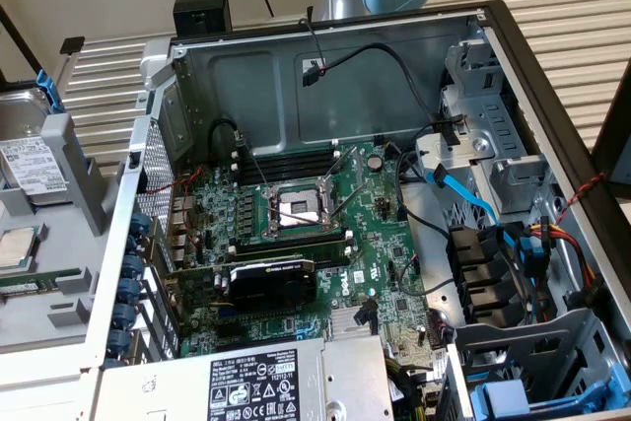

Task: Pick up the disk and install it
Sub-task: 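Pick up the disk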

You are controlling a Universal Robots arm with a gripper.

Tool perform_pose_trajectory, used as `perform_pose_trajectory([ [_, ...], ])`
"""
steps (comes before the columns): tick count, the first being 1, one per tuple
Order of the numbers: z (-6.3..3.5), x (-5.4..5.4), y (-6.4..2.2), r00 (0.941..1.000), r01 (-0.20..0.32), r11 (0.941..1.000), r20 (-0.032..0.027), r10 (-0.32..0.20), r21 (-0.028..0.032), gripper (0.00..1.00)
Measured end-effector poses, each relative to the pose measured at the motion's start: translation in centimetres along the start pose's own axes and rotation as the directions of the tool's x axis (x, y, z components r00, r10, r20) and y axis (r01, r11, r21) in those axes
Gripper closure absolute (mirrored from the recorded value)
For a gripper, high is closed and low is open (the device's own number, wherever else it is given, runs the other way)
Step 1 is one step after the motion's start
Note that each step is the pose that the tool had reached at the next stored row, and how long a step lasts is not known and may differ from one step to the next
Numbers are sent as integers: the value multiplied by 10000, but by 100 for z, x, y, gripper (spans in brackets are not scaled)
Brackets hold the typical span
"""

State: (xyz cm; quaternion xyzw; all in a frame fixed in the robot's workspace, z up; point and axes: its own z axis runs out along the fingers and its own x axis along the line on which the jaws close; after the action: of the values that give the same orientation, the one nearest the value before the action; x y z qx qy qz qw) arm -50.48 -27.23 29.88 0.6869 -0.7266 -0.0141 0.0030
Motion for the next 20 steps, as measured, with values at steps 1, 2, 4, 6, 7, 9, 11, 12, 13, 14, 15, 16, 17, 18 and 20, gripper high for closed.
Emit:
perform_pose_trajectory([
  [1,13,0,-1,10000,5,10000,1,-5,3,34],
  [2,24,1,-1,10000,12,10000,1,-12,22,34],
  [4,51,1,-2,10000,31,10000,3,-31,56,34],
  [6,68,1,-2,10000,50,10000,0,-50,59,34],
  [7,74,1,-2,10000,55,10000,-5,-55,56,34],
  [9,92,-2,-2,10000,74,10000,-35,-73,57,34],
  [11,111,-3,-3,9999,89,9999,-66,-89,58,34],
  [12,122,-3,-3,9999,95,9999,-75,-94,60,34],
  [13,131,-4,-4,9999,99,9999,-81,-98,66,34],
  [14,138,-3,-4,9999,105,9999,-83,-105,67,34],
  [15,144,-4,-4,9999,113,9999,-84,-113,68,34],
  [16,150,-4,-4,9999,121,9999,-85,-120,68,34],
  [17,152,-4,-4,9999,129,9999,-87,-128,66,34],
  [18,155,-3,-4,9999,138,9999,-87,-137,67,34],
  [20,165,-4,-4,9998,148,9999,-97,-148,70,34],
])
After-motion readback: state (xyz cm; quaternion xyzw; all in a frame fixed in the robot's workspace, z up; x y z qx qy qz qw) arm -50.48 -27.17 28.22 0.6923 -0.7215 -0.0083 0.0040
